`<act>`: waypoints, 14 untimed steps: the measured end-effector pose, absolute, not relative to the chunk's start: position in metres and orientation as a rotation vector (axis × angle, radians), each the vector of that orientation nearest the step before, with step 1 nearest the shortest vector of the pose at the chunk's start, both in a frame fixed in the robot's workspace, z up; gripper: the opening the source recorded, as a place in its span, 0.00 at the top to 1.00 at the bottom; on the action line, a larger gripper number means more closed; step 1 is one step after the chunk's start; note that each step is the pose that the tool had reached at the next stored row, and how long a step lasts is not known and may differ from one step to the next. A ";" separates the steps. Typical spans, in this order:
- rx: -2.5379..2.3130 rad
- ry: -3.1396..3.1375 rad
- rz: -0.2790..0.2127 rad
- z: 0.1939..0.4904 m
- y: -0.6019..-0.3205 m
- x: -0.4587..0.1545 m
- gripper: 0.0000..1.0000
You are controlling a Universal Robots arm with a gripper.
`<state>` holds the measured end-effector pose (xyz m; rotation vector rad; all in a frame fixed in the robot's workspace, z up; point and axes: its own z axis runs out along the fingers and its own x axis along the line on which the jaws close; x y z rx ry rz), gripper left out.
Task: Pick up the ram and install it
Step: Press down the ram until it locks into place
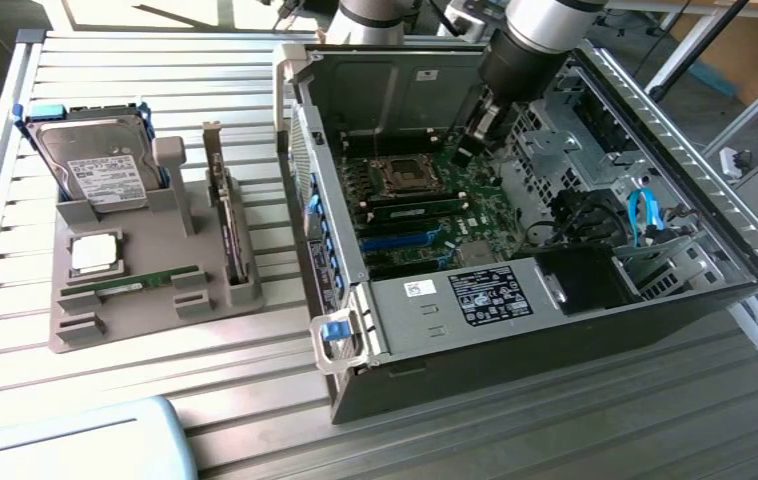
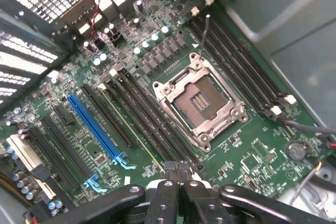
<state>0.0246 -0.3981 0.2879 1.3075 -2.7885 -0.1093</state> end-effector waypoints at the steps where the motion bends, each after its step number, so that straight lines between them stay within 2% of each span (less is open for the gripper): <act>1: 1.299 -2.793 -0.110 0.291 -0.398 0.025 0.89; 7: 1.268 -2.808 -0.111 0.315 -0.398 0.025 0.89; 14: 1.156 -2.859 -0.114 0.316 -0.398 0.025 0.89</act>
